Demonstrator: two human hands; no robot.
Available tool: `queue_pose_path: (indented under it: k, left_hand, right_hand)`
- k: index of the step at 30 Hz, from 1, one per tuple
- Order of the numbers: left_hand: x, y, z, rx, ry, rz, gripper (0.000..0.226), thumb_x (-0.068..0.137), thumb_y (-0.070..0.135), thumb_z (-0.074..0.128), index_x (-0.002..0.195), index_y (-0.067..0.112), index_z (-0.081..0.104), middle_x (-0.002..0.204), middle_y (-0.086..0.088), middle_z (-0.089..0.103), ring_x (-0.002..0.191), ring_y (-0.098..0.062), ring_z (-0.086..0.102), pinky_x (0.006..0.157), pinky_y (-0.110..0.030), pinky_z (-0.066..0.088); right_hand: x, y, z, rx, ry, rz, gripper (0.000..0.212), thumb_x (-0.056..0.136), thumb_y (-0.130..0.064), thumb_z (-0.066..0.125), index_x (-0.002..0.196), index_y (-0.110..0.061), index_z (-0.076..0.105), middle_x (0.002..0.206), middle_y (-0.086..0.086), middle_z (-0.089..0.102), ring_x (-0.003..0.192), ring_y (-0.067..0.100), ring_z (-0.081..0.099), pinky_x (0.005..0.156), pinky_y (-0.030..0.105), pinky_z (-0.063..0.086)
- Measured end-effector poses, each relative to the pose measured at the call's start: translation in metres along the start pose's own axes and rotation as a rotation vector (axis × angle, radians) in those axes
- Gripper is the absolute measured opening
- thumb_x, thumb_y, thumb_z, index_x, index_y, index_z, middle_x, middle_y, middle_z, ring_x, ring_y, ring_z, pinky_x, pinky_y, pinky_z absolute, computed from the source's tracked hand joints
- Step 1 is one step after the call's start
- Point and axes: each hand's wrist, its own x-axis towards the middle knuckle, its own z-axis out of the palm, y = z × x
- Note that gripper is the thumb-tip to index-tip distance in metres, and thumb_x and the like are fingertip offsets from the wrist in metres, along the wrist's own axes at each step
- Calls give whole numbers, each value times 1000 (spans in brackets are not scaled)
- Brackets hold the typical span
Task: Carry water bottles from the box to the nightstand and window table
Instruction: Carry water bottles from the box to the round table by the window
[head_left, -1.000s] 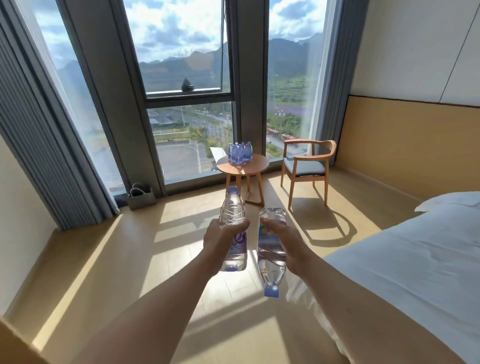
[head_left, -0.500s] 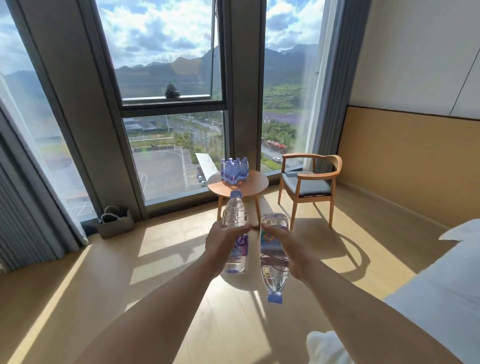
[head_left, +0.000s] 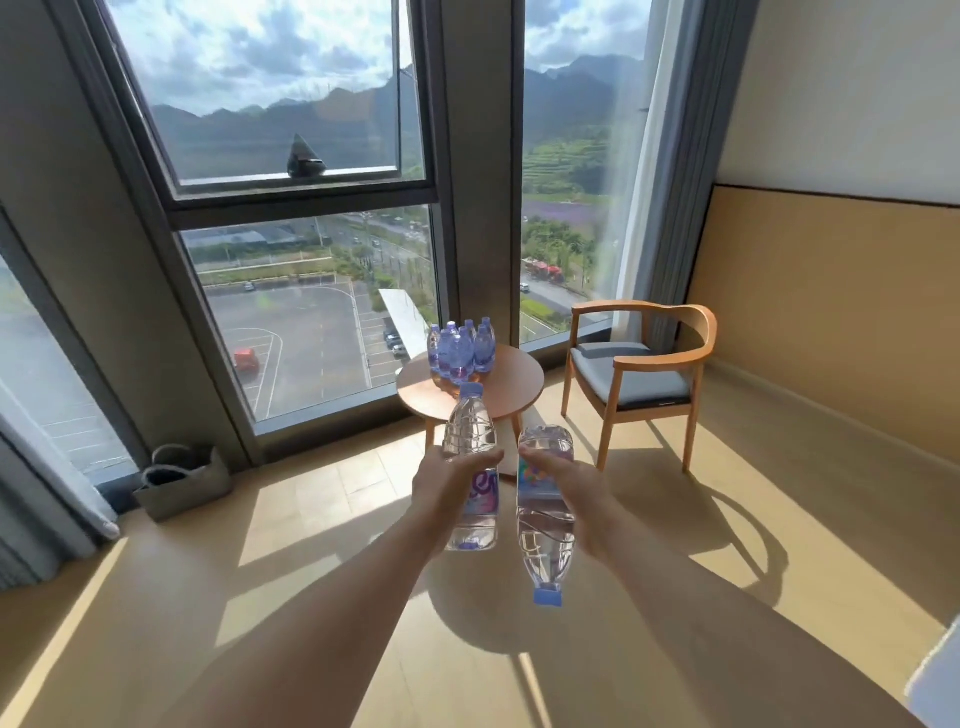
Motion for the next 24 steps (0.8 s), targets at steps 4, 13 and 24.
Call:
queue_pose_path:
  k: [4,13,24]
  left_hand:
    - [97,18,18,-59,31,-15,63,75,57,83,120,14,71,96,-9,80,85,-31,78,87,-49,62]
    - [274,59,43,-134,24,-50,72,69,62,80,124,18,69,98,-7,81,87,-28,79,86,-47,63]
    - [493,54,50,-119,-19,-94,53,76,58,82,117,27,70,89,3,81,76,-17,79,60,-27,58]
  right_hand:
    - [104,-35,3,-22,-26,21,49,73,-44,88,108,-12,75,89,13,80,67,25,78,51,30,58]
    - [292,-112,16,-41,-75,74,51,71,-42,90,111,-13,77,110,14,76,100,34,74,82,48,64]
    - [487,-142,51,-68,-84,129,49,71,-44,90,108,-15,78,101,10,80,93,30,77,83,49,64]
